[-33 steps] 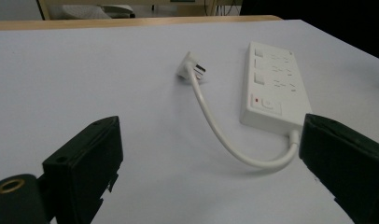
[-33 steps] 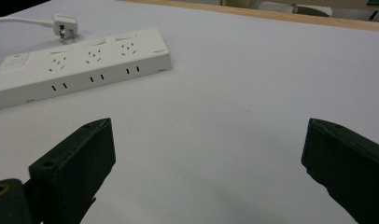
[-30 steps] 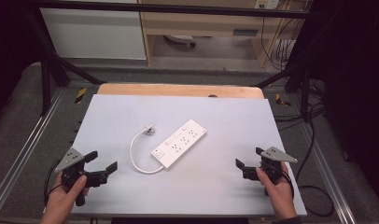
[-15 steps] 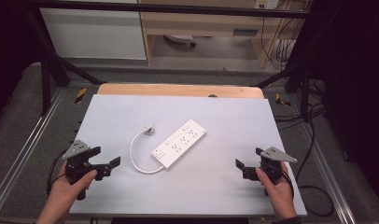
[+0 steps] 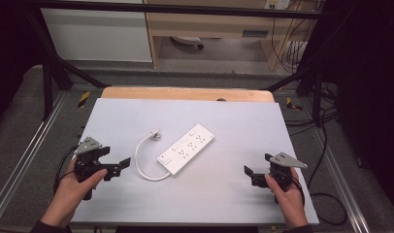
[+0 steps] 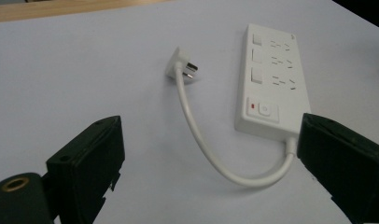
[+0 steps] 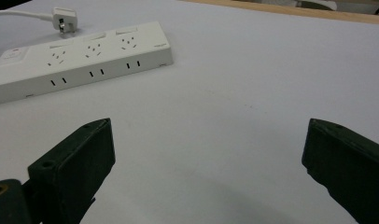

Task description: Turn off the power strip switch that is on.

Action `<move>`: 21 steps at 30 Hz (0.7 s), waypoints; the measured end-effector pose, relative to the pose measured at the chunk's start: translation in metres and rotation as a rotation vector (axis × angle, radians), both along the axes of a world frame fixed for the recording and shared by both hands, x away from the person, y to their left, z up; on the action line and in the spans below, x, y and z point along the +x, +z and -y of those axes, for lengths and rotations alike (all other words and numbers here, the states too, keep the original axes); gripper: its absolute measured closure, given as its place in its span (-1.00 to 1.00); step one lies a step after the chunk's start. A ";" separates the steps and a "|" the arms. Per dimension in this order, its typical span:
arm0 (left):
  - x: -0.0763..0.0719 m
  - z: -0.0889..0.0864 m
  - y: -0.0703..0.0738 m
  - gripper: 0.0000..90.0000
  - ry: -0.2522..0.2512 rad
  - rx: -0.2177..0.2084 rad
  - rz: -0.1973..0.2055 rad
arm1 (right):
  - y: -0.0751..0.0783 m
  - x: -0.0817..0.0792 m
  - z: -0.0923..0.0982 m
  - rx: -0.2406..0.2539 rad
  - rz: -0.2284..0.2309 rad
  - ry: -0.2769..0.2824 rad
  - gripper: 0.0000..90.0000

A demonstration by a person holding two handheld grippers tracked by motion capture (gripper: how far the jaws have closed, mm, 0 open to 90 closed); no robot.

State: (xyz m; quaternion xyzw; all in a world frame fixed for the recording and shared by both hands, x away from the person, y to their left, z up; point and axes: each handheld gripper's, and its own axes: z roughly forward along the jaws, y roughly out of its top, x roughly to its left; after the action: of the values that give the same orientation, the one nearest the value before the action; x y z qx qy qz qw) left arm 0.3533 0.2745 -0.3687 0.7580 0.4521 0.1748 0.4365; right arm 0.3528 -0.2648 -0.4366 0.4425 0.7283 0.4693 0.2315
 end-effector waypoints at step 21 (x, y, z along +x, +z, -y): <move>0.023 0.022 0.017 -0.83 -0.040 0.013 -0.006 | 0.000 0.000 -0.001 -0.011 0.001 0.007 -0.93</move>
State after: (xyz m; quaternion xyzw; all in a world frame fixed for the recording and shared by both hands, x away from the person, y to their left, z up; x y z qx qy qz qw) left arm 0.3764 0.2529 -0.3513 0.7702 0.4372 0.1668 0.4334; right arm 0.3528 -0.2637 -0.4370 0.4387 0.7322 0.4662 0.2326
